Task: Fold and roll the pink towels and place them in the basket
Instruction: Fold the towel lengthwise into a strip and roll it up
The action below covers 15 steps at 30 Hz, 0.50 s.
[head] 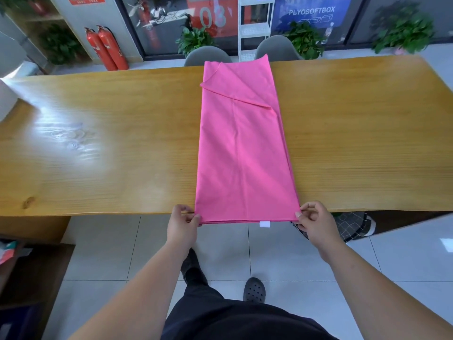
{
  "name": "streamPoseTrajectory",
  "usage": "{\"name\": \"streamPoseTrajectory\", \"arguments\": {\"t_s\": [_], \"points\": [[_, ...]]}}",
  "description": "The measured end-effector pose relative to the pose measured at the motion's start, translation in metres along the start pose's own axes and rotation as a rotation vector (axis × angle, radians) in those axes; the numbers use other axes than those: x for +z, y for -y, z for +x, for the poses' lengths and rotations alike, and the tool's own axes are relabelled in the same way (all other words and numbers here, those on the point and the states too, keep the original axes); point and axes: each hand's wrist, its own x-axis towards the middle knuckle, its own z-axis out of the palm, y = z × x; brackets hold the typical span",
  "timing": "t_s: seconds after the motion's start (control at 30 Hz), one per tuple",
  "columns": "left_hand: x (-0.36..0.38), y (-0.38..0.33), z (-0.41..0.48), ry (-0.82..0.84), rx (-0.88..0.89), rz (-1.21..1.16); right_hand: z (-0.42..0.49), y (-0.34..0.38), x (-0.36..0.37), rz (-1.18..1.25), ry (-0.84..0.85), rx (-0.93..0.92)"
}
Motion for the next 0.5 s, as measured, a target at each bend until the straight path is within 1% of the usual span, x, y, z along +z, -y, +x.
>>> {"name": "streamPoseTrajectory", "arguments": {"t_s": [0.13, 0.3, 0.37, 0.43, 0.5], "points": [[-0.006, 0.005, -0.003, 0.081, 0.050, 0.010, -0.003, -0.001, -0.007, -0.080, 0.094, -0.024], [-0.003, -0.005, -0.008, 0.186, 0.097, 0.032, 0.002, 0.002, -0.003, -0.218, 0.148, -0.047], [-0.001, -0.008, -0.005, 0.201, 0.111, 0.086, 0.004, 0.004, 0.000, -0.255, 0.132, -0.066], [-0.001, -0.009, -0.001, 0.208, 0.116, 0.128, 0.007, 0.006, 0.000, -0.272, 0.081, -0.073], [-0.005, -0.006, 0.000, 0.213, 0.121, 0.116, 0.006, 0.006, -0.001, -0.247, 0.051, -0.061]]}}
